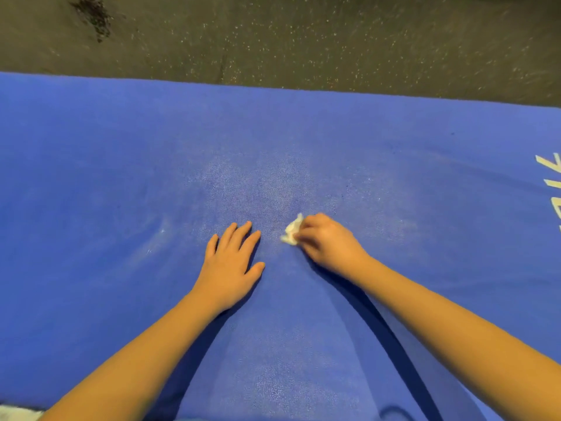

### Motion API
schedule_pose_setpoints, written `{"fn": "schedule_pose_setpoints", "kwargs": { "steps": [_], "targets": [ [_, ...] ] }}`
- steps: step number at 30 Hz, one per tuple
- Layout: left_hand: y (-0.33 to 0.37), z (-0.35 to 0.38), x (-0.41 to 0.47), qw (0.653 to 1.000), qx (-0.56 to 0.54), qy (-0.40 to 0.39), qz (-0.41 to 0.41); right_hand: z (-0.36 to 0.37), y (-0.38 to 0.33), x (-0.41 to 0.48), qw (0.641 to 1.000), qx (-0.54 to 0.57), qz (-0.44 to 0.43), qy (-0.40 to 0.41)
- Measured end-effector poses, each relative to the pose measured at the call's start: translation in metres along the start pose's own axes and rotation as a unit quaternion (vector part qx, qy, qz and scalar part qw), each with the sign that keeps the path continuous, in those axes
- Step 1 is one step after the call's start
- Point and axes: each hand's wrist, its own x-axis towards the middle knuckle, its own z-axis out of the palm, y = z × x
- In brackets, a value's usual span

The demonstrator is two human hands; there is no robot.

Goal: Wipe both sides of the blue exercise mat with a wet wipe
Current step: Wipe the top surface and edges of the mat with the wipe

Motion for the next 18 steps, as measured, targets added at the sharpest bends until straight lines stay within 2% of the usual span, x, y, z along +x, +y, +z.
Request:
{"fn": "schedule_pose_setpoints", "kwargs": {
  "steps": [3,4,5,6,8,9,10,11,14,15,16,18],
  "targets": [
    [0.001,0.003,0.005,0.999,0.039,-0.021,-0.003,-0.013,0.03,0.023,0.973,-0.018,0.193,0.129],
    [0.001,0.004,0.004,0.999,0.046,-0.027,-0.003,-0.013,0.032,0.028,0.956,0.003,0.256,0.141],
    [0.002,0.004,0.003,0.998,0.05,-0.031,-0.003,-0.011,0.029,0.031,0.95,0.029,0.28,0.133],
    [0.001,0.004,0.003,0.998,0.051,-0.029,-0.002,-0.006,0.024,0.032,0.962,0.045,0.247,0.105],
    [0.0,-0.001,0.005,0.998,0.055,-0.035,0.006,0.001,0.015,0.024,0.994,0.045,0.097,0.004],
    [-0.001,-0.003,0.007,0.997,0.067,-0.046,0.01,0.0,0.018,0.021,0.998,0.035,0.042,-0.037],
    [-0.003,-0.005,0.008,0.995,0.082,-0.05,0.018,-0.005,0.027,0.024,0.998,0.021,0.03,-0.042],
    [-0.004,-0.006,0.009,0.994,0.093,-0.049,0.024,-0.011,0.037,0.032,0.999,0.003,0.053,-0.009],
    [-0.005,-0.013,0.012,0.992,0.113,-0.053,0.034,-0.019,0.058,0.051,0.962,-0.025,0.214,0.167],
    [-0.004,-0.017,0.015,0.993,0.101,-0.051,0.04,-0.015,0.055,0.053,0.955,-0.019,0.226,0.192],
    [-0.001,-0.022,0.02,0.994,0.081,-0.054,0.042,-0.01,0.046,0.053,0.961,-0.012,0.205,0.186],
    [0.002,-0.03,0.033,0.995,0.066,-0.062,0.031,-0.001,0.026,0.044,0.992,0.0,0.089,0.095]
  ]
}}
